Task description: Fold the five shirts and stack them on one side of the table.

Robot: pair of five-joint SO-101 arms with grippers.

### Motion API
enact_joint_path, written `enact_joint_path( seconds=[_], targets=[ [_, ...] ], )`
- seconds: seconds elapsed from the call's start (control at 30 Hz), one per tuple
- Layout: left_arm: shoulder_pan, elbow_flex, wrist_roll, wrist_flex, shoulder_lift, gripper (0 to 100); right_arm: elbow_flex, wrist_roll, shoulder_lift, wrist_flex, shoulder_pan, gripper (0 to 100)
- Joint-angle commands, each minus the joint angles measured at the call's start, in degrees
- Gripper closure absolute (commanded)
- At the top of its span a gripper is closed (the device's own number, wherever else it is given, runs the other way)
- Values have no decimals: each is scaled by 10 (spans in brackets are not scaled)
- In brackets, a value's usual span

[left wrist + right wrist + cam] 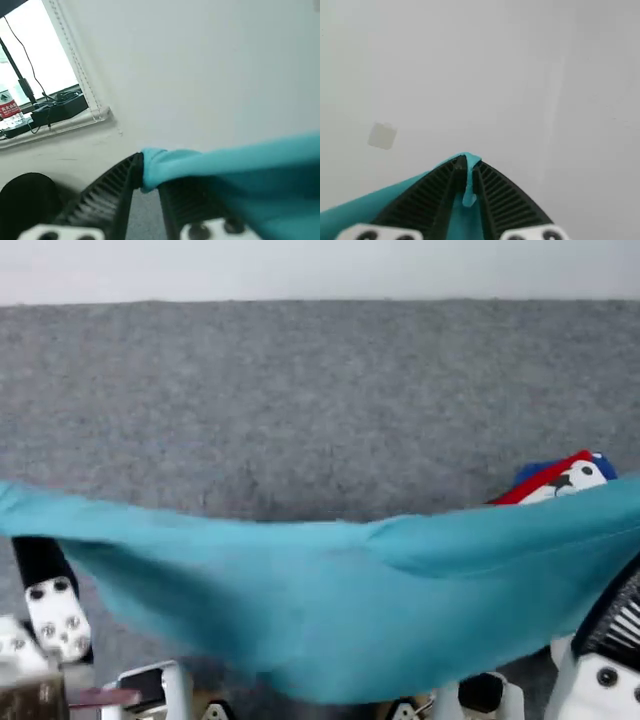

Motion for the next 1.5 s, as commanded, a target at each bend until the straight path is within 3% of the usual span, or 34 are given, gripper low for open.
enact_joint_path(
  seconds=[0.0,0.23,0.63,0.9,1.07,1.3,1.47],
  targets=[
    [-4,3,-7,2,0,987,-4,-2,14,18,6,989],
    [-5,-8,-4,5,-1,987,40,-2,10,30,6,989],
    [-6,-161,-4,84,3,988,41,-2,-24,30,6,989],
    [-5,-22,-5,69,39,988,122,-4,15,23,3,989],
    [-5,110,-5,-16,62,988,192,-3,78,0,-13,989],
    [-4,276,-8,-156,86,988,309,-3,182,-70,-118,989],
    [-2,407,-8,-330,132,988,354,-3,262,-142,-155,989]
  ],
)
